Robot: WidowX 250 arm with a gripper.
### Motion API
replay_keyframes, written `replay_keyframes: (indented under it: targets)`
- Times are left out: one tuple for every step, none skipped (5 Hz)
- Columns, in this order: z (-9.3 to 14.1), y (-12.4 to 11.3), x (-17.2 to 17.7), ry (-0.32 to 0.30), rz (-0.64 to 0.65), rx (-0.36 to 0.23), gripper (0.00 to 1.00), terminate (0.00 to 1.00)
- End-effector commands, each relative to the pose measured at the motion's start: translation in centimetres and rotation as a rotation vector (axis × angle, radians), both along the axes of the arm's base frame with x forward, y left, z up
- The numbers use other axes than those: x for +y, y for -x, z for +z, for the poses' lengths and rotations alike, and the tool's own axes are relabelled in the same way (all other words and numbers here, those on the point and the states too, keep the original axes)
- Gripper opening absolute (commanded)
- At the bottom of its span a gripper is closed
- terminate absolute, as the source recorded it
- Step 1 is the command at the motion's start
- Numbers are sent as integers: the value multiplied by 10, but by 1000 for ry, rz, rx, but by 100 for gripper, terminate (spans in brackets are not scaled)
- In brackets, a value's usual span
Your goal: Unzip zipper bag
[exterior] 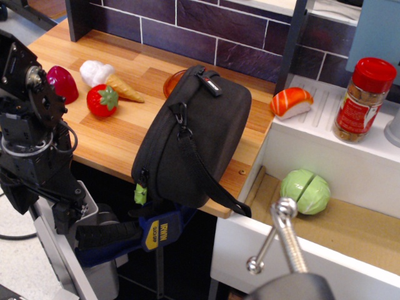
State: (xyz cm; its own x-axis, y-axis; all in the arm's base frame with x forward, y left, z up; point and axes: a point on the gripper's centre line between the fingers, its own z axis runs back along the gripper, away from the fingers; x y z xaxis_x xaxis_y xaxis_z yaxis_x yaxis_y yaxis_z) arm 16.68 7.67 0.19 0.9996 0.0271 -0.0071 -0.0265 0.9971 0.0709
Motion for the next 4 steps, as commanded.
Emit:
replay_keyframes:
  targets:
    - [0,0,0,0,0,0,100,0]
    - [25,-2,-13,78,-1,16,100,0]
    - [36,7,-29,109,-40,-25,100,0]
    - [39,4,-46,131,-61,-47,100,0]
